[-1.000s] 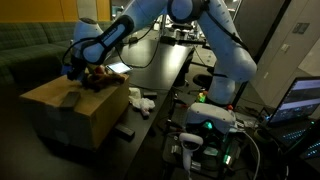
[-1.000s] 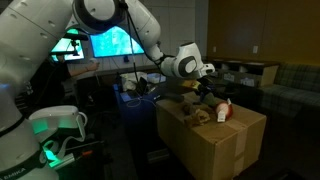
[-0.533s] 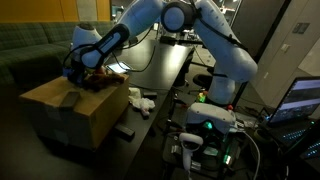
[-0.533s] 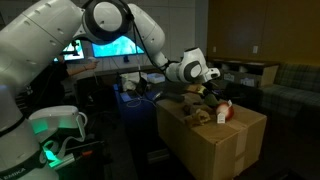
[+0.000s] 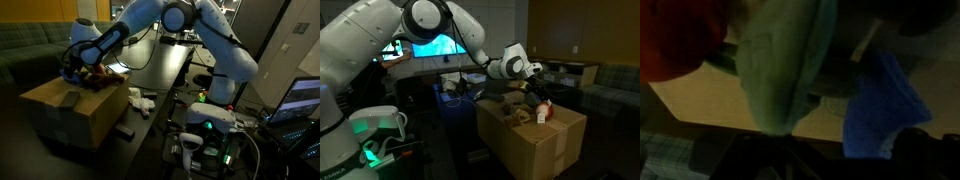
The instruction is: Put the white towel on the table, then the moose on the box, then the duster on the table, then the turnip plushie on the box, then the plastic on the table, then the blue sponge on the box, then the duster from the box to the table, lastly, the other duster from the table to the box
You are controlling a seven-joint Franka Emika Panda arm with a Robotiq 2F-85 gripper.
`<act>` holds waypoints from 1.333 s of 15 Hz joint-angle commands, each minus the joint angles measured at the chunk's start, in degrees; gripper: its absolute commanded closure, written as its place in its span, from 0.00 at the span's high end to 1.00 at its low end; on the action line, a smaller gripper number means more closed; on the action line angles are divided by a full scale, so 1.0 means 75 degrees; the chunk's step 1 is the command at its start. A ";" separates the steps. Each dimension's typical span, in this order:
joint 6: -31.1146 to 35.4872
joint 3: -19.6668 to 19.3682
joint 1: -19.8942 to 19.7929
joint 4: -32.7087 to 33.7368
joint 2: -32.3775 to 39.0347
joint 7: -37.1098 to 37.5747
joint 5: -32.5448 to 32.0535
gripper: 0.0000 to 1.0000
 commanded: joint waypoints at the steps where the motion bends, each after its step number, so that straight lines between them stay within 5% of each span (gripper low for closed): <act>1: 0.0042 -0.0367 0.0286 -0.0213 -0.0480 0.0498 -0.0352 1.00; 9: 0.0029 -0.1222 0.1273 -0.1185 -0.1537 0.2059 -0.1281 1.00; 15: 0.0055 -0.2184 0.2700 -0.2056 -0.1831 0.4343 -0.2716 1.00; 20: -0.0097 -0.2367 0.3471 -0.2441 -0.1858 0.6031 -0.3788 1.00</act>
